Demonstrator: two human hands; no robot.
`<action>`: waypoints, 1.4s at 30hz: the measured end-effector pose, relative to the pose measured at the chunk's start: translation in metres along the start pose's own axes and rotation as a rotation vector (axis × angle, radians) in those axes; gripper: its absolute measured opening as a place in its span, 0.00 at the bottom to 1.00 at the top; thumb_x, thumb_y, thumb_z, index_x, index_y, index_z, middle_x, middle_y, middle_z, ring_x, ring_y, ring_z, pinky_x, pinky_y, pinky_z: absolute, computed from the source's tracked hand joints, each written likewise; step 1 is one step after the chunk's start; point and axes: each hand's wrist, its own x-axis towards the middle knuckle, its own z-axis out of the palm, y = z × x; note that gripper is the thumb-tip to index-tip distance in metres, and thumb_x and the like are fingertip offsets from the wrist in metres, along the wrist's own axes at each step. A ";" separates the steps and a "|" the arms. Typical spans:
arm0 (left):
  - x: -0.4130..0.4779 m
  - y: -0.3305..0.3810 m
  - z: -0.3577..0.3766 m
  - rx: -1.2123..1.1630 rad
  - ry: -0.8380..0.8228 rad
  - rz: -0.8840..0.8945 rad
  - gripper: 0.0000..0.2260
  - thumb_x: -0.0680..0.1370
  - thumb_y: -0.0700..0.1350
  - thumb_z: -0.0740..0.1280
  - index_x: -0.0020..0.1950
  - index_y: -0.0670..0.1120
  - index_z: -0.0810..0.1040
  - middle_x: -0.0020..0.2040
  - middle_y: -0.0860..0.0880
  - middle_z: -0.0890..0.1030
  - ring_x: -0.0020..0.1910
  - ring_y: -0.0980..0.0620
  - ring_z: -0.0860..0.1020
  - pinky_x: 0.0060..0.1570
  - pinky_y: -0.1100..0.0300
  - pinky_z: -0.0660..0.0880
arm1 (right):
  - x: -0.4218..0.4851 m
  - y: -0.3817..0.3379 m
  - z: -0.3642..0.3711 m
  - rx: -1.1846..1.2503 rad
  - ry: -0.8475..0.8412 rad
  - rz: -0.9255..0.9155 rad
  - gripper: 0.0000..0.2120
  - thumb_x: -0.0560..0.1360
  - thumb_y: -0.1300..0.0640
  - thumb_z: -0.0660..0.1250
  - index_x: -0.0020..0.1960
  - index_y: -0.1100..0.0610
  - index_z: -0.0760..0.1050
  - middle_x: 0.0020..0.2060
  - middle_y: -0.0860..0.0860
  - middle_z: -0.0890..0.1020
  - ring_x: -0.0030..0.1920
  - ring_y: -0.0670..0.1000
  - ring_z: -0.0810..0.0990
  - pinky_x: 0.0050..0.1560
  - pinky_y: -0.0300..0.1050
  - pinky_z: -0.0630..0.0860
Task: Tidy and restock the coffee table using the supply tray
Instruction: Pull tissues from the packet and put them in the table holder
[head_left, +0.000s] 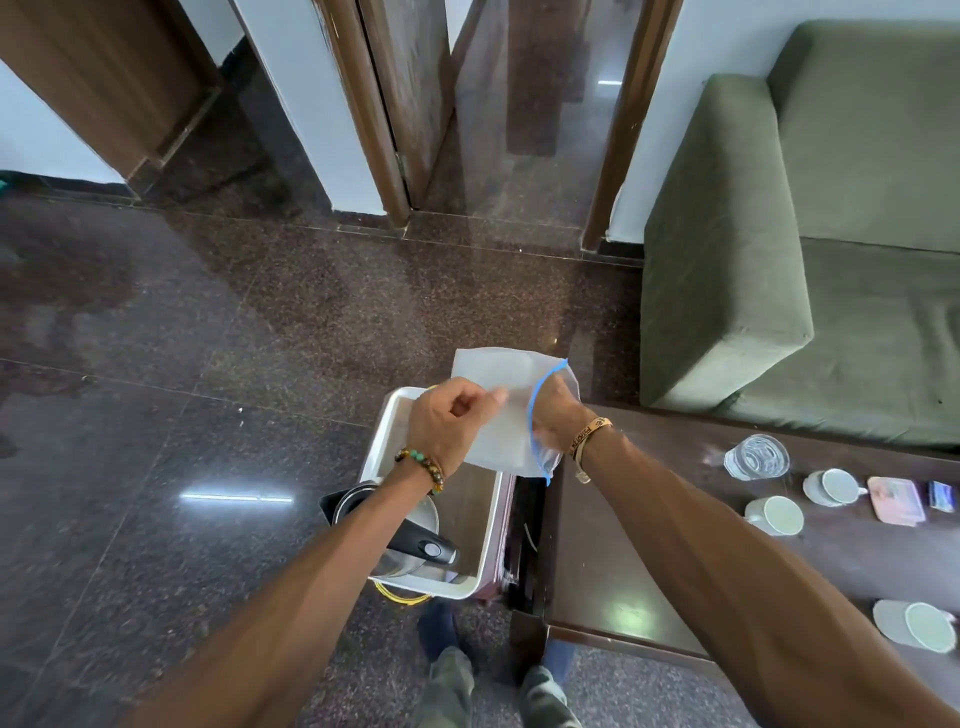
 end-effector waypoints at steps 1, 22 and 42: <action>0.002 -0.005 -0.003 0.004 0.096 -0.047 0.15 0.70 0.63 0.68 0.36 0.52 0.78 0.33 0.56 0.80 0.34 0.58 0.77 0.33 0.68 0.71 | -0.004 -0.004 -0.002 0.014 -0.018 0.027 0.18 0.79 0.71 0.60 0.68 0.67 0.73 0.56 0.64 0.80 0.54 0.61 0.80 0.59 0.60 0.77; 0.028 -0.051 -0.029 -0.702 0.027 -0.596 0.04 0.76 0.40 0.70 0.49 0.45 0.84 0.47 0.44 0.86 0.42 0.51 0.85 0.39 0.56 0.81 | -0.010 0.042 -0.030 0.194 -0.453 0.100 0.13 0.76 0.63 0.71 0.57 0.51 0.85 0.58 0.56 0.85 0.56 0.61 0.85 0.48 0.60 0.82; 0.057 -0.061 -0.054 -0.544 -0.061 -0.544 0.13 0.73 0.34 0.72 0.56 0.38 0.79 0.48 0.41 0.85 0.44 0.46 0.85 0.39 0.56 0.83 | 0.027 0.018 -0.060 -0.086 -0.022 -0.149 0.04 0.71 0.66 0.75 0.43 0.59 0.85 0.37 0.54 0.86 0.39 0.58 0.82 0.38 0.50 0.80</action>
